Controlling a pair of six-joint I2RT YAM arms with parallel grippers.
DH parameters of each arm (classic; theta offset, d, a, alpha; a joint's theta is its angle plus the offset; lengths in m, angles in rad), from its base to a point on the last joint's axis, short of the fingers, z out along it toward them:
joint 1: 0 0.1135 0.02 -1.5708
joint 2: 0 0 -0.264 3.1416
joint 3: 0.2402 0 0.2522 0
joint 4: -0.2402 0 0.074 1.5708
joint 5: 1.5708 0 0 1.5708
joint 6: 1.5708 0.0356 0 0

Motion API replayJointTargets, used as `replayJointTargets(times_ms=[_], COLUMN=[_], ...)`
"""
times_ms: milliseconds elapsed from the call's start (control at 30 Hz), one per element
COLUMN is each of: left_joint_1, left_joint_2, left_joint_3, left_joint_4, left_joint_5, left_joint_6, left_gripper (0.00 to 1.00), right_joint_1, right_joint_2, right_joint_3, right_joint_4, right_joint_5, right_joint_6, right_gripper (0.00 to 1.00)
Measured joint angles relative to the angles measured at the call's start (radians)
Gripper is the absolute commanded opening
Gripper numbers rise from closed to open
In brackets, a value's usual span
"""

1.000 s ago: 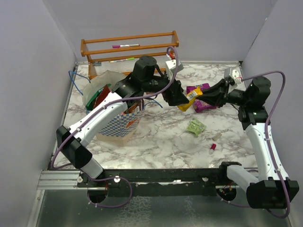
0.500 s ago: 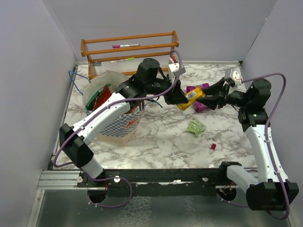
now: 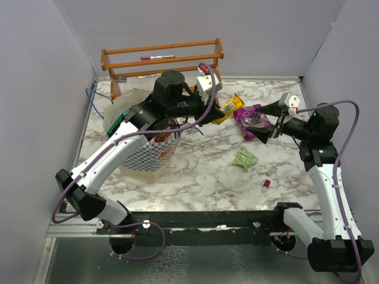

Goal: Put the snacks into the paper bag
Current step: Place the snack in the paper bag.

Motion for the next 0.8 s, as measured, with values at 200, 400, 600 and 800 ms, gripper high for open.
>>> replayJointTargets(times_ms=[200, 400, 600, 800], left_joint_1=[0.030, 0.089, 0.185, 0.250], left_joint_2=[-0.057, -0.163, -0.292, -0.385], left_joint_3=[0.017, 0.005, -0.080, -0.254], left_joint_4=[-0.052, -0.128, -0.188, -0.254], left_joint_5=[-0.138, -0.397, -0.566, -0.724], left_joint_6=[0.117, 0.290, 0.447, 0.566], left_gripper=[0.00, 0.00, 0.00, 0.00], right_joint_1=[0.000, 0.000, 0.000, 0.000], right_joint_2=[-0.015, -0.015, -0.015, -0.016], right_joint_3=[-0.103, -0.128, -0.138, -0.152], right_joint_4=[-0.002, -0.014, -0.013, -0.014], right_joint_5=[0.088, 0.140, 0.164, 0.180], right_joint_6=[-0.043, -0.077, -0.093, -0.098], right_gripper=[0.78, 0.78, 0.78, 0.79])
